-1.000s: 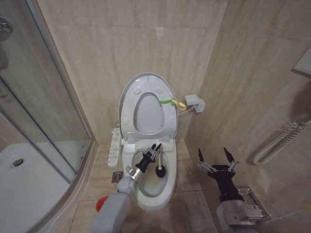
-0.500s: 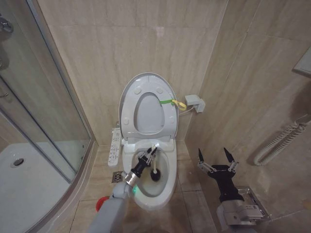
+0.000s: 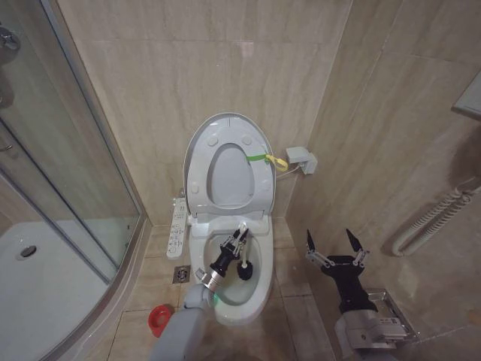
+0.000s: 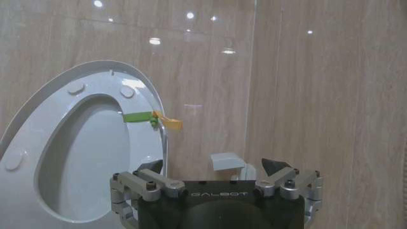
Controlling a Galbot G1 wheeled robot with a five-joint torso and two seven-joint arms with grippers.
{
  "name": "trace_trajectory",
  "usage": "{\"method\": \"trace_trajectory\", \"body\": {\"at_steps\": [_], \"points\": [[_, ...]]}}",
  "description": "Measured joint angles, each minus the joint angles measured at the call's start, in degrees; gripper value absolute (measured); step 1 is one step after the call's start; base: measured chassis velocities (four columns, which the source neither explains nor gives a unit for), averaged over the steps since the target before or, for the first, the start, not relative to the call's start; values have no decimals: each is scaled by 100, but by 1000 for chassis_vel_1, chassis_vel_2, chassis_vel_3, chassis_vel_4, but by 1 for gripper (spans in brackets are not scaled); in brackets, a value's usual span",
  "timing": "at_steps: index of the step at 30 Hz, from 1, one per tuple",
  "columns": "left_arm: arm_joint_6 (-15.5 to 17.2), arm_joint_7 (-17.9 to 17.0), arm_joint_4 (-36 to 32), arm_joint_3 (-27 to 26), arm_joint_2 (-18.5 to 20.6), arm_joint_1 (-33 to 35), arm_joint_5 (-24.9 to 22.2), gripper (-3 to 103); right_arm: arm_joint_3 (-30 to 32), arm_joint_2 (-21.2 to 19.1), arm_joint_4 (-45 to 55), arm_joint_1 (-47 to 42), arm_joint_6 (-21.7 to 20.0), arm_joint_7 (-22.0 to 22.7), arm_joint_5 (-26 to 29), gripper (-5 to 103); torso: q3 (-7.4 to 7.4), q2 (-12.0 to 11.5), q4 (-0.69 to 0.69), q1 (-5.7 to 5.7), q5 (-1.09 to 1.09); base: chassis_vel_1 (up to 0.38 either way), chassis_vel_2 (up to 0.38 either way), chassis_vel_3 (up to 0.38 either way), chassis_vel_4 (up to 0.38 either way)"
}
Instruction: Open the toilet lid, clean the toilet bowl with a toilet brush, close the toilet lid, and flush.
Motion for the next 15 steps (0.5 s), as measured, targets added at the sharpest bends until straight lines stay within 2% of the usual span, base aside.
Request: {"method": "trace_trajectory", "body": {"at_steps": [2,5,6,7,10,13,15], "points": [[151,-11,-165,90,12,75,-280,21,0,0,0,0,0,0,0,100,0,0,0,0,0,0,0,0,0],[184,-19,-185,90,37,101,-310,21,0,0,0,0,0,0,0,100,0,0,0,0,0,0,0,0,0],[116,-7,-105,25,41,82,-104,21,0,0,0,0,0,0,0,100,0,0,-1,0,0,0,0,0,0],[116,-7,-105,25,41,82,-104,21,0,0,0,0,0,0,0,100,0,0,-1,0,0,0,0,0,0],[-230,46,183,-203,67,10,623,21,0,0,0,0,0,0,0,100,0,0,-1,0,-1,0,0,0,0],[-358,66,254,-284,71,-25,858,21,0,0,0,0,0,0,0,100,0,0,-1,0,-1,0,0,0,0],[-386,87,260,-272,81,-36,808,21,0,0,0,0,0,0,0,100,0,0,-2,0,-1,0,0,0,0]]}}
